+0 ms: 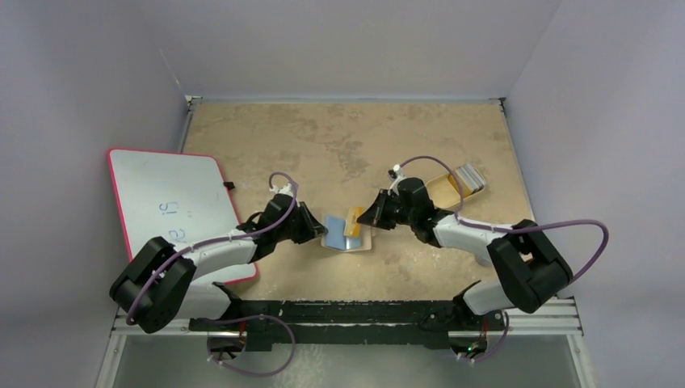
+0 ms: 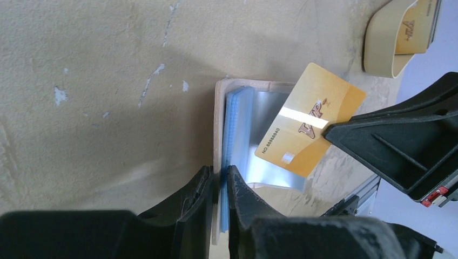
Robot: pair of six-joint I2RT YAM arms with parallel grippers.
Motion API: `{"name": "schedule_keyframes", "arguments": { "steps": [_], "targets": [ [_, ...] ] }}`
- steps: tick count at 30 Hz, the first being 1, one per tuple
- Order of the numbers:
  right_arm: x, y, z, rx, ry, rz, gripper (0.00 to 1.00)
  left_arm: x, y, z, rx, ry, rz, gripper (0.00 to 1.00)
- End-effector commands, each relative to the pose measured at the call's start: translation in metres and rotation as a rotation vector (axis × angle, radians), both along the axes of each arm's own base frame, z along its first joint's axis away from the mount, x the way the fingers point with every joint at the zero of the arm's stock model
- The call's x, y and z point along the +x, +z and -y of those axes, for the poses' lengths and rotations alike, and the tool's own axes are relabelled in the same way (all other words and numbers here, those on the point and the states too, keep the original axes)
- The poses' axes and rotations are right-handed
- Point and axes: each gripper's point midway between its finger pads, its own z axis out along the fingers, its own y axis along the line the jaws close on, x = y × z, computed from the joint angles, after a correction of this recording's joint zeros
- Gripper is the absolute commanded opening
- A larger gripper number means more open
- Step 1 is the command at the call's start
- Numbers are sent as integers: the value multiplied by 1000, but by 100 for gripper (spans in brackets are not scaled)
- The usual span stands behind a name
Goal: Put the credit cards into the card holder
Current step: Insert the credit card into the card holder.
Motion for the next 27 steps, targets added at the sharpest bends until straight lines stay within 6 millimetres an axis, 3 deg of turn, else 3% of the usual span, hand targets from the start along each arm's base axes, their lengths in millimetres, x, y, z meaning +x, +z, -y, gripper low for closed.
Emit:
{"name": "schedule_keyframes", "arguments": {
  "steps": [1, 7, 11, 16, 22, 27],
  "targets": [
    [-1, -6, 1, -14, 2, 8, 0, -1, -3, -8, 42, 4, 31, 15],
    [-3, -14, 5, -36, -1, -9, 0, -4, -4, -10, 45, -3, 29, 16],
    [-7, -21, 7, -44, -3, -18, 0, -5, -2, -9, 38, -10, 31, 11],
    [-9, -29, 12, -58, -18, -36, 0, -7, -1, -10, 28, -5, 31, 17],
    [-11, -32, 14, -63, -21, -36, 0, -12, 20, 10, -113, -49, 37, 13],
    [-14, -36, 17, -70, -25, -41, 0, -11, 21, 5, -91, -35, 46, 10]
  ]
}}
